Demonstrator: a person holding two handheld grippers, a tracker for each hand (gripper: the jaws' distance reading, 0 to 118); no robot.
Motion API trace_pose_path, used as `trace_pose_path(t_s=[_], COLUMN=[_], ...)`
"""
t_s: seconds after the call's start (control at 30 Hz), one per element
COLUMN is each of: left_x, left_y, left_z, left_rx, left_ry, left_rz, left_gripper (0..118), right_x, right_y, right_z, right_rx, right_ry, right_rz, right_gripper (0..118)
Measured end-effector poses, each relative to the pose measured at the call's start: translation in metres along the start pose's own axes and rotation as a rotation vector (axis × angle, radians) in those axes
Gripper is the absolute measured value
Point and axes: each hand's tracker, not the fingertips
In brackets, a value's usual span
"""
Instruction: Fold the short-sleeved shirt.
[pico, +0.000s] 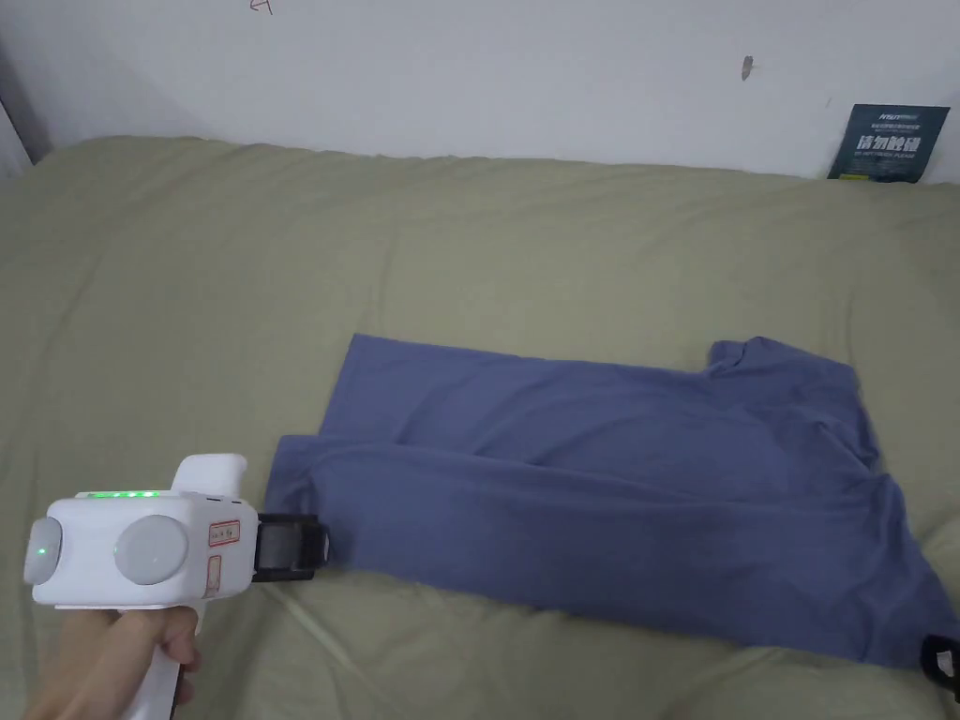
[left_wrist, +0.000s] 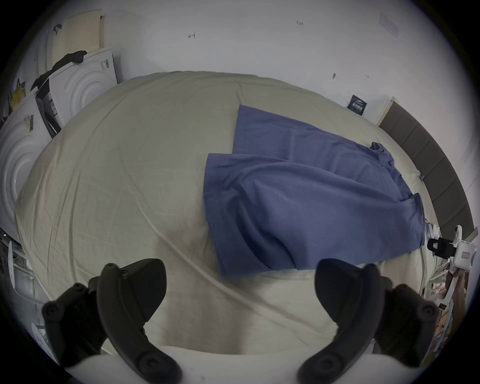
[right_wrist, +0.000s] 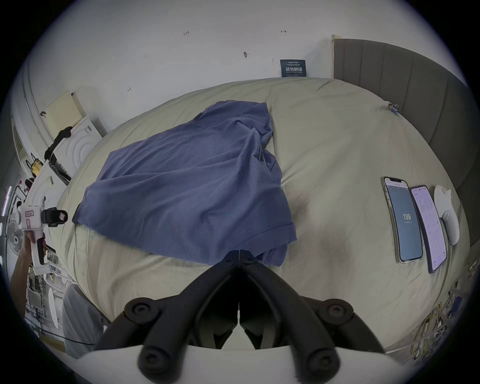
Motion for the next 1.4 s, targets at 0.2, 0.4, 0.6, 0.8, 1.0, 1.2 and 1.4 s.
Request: trace_pose_path(t_s=[0.2, 0.4, 0.6, 0.8, 1.0, 1.2, 1.4], left_x=[0.002, 0.014, 0.014, 0.011, 0.011, 0.01, -0.005], left_y=[0.018, 0.026, 0.028, 0.03, 0.029, 0.019, -0.034], left_z=[-0.033, -0.021, -0.016, -0.017, -0.012, 0.018, 0.055], left_rx=[-0.042, -0.037, -0.018, -0.017, -0.017, 0.009, -0.012], left_ry=[0.052, -0.003, -0.006, -0.005, -0.002, -0.003, -0.006], left_rz=[-0.027, -0.077, -0.109, -0.087, -0.078, -0.076, -0.04], left_gripper=[66, 6, 6, 6, 6, 6, 6], right_x=[-0.003, 0.01, 0.007, 0.005, -0.006, 0.007, 0.018], right_y=[0.002, 0.008, 0.015, 0.024, 0.021, 0.017, -0.021], right_z=[-0.008, -0.022, -0.032, -0.052, -0.029, 0.005, 0.031], right_rx=[-0.016, -0.018, -0.027, -0.092, -0.075, -0.03, -0.041], right_ry=[0.007, 0.004, 0.03, -0.031, -0.001, 0.007, 0.051], right_rz=[0.002, 0.006, -0.009, 0.051, 0.062, 0.023, 0.017], right_gripper=[0, 0, 118, 102, 12, 12, 12])
